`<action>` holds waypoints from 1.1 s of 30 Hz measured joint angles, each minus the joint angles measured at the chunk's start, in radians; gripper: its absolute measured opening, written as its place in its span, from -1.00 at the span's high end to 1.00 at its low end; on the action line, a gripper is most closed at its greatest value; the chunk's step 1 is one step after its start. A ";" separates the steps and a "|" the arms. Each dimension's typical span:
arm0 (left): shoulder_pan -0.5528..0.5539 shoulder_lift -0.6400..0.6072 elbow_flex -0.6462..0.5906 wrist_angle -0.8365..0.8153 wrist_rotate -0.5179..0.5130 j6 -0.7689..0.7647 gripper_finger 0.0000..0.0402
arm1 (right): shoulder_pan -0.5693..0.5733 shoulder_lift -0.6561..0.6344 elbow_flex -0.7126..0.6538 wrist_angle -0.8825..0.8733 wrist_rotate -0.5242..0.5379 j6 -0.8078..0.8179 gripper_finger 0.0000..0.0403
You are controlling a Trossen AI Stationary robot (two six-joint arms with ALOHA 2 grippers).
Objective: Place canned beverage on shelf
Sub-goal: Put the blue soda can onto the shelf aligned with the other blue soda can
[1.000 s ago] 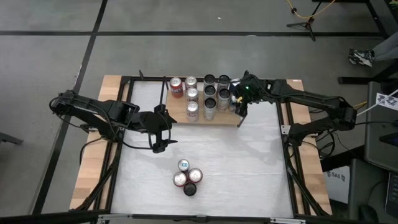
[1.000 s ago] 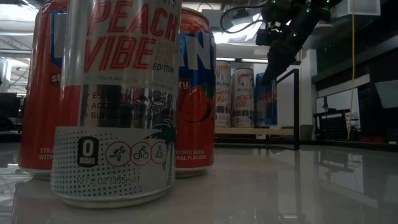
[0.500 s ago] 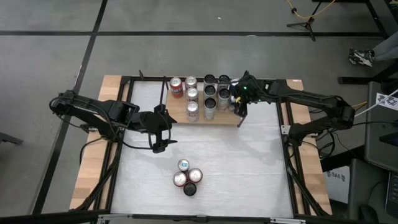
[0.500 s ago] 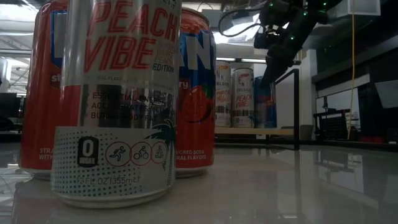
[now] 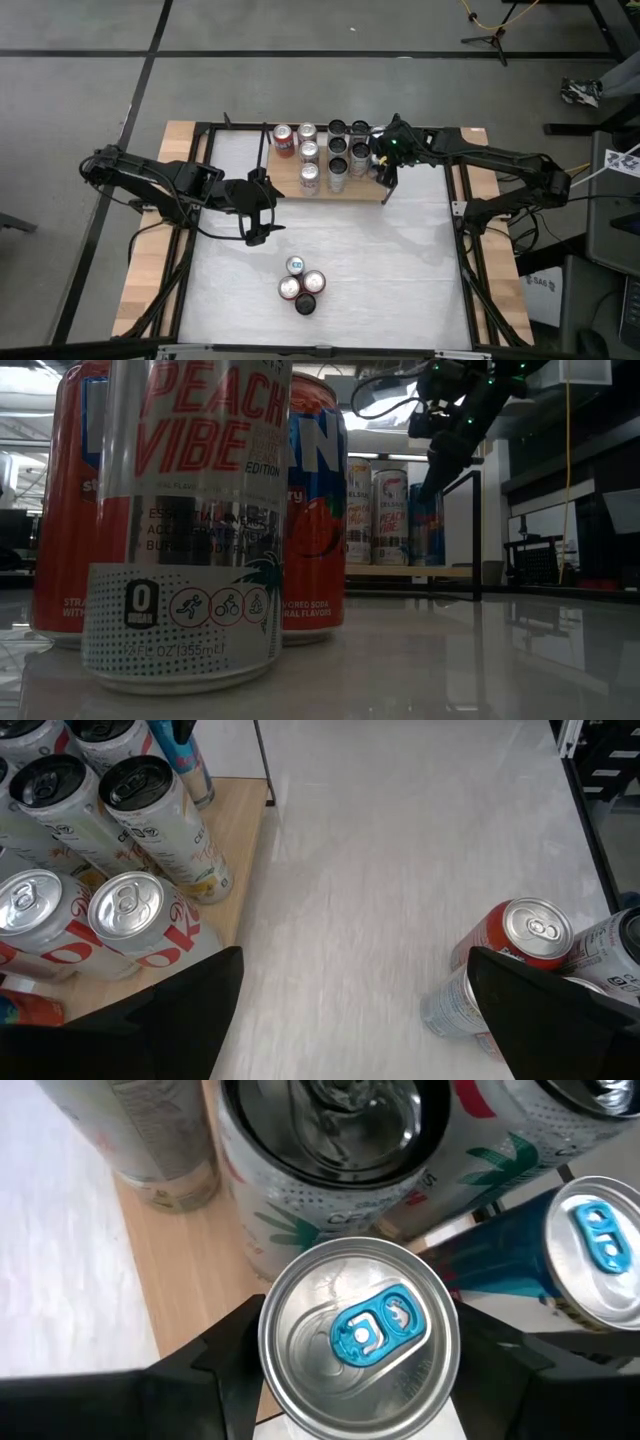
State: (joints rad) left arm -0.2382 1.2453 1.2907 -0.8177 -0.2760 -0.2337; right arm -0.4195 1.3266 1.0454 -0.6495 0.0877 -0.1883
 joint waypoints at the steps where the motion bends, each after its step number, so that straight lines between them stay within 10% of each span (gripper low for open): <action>1: 0.000 0.000 0.000 0.000 0.000 0.000 -0.88 | 0.000 0.000 0.000 0.000 0.007 0.000 -0.19; 26: 0.000 0.000 0.000 0.000 0.000 0.000 -0.88 | 0.000 0.000 0.000 -0.002 0.014 -0.001 -0.19; 33: 0.000 0.000 0.000 0.000 0.000 0.000 -0.88 | 0.000 0.000 0.000 -0.005 0.013 -0.002 -0.51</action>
State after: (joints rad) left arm -0.2382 1.2453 1.2907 -0.8177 -0.2760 -0.2340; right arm -0.4198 1.3266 1.0454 -0.6544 0.1010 -0.1898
